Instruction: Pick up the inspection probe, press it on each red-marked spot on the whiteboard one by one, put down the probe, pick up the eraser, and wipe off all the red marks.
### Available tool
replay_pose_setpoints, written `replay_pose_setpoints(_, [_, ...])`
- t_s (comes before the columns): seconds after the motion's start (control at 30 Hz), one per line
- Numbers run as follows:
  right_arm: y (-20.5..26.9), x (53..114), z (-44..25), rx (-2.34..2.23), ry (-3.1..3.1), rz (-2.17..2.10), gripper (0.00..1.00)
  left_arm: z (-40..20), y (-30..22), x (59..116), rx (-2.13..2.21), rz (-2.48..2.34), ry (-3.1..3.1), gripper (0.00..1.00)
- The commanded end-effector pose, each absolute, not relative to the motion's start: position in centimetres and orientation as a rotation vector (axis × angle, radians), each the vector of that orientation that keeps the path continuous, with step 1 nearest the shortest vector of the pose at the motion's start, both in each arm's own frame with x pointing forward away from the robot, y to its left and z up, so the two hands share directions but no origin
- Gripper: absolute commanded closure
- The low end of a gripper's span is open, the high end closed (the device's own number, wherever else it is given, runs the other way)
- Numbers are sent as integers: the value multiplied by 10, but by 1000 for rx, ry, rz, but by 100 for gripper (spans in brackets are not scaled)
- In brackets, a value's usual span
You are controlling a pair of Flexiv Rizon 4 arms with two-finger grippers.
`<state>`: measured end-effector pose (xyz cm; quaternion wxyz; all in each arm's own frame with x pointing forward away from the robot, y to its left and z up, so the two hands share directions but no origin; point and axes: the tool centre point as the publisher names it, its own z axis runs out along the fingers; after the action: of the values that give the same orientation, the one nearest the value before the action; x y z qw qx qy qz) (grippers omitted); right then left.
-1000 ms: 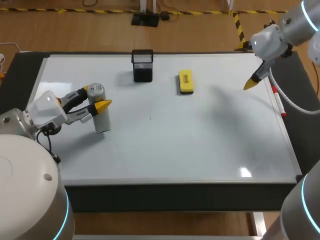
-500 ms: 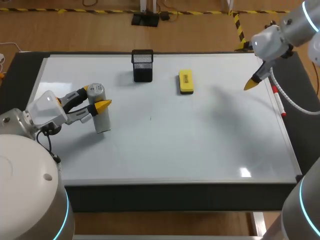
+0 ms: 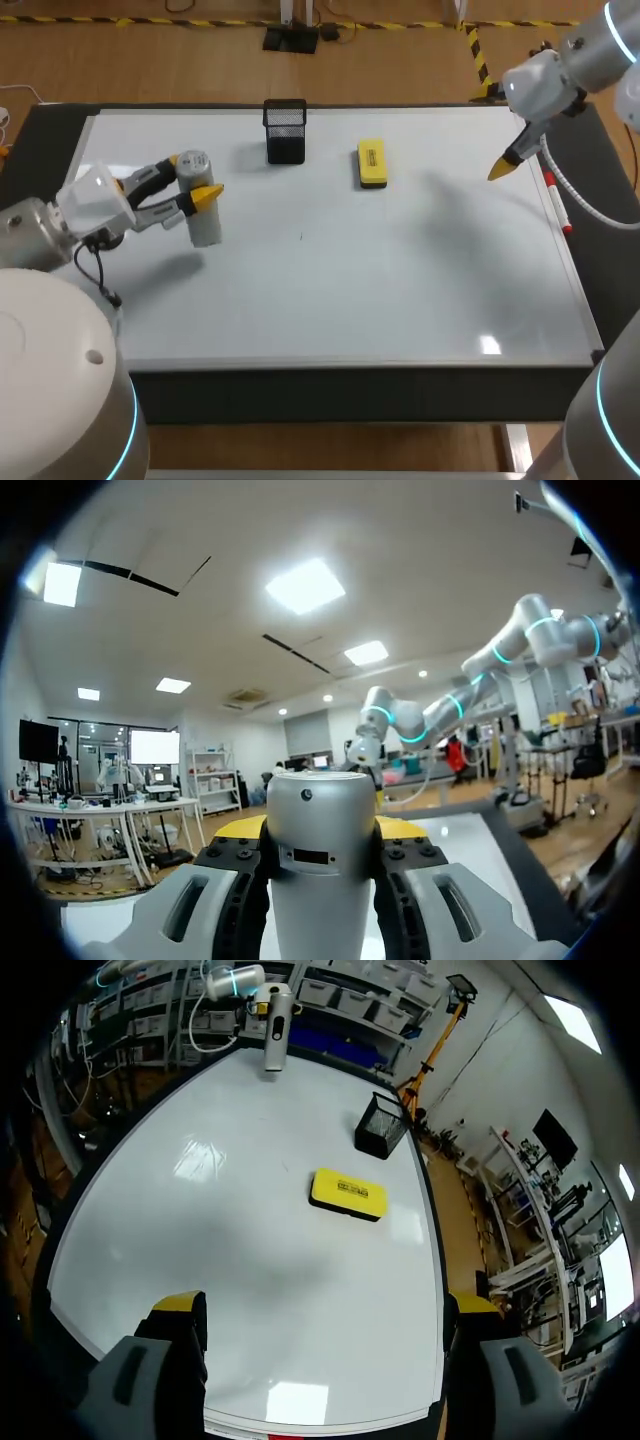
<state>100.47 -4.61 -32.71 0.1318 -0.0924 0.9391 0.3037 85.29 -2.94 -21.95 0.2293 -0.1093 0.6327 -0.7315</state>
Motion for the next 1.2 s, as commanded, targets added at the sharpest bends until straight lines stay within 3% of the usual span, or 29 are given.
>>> replay_pose_setpoints(0.03, [-46,1005,-327,-271,2729,878,0,-211,-35,889,-231,-2030,1791,100])
replay_pose_setpoints(0.53, [-46,1005,-327,-271,2729,878,0,-155,-42,962,-81,-2128,1747,100])
replay_pose_setpoints(1.2, [-46,1005,-327,-271,2729,878,0,-132,-89,1055,103,-2342,1804,100])
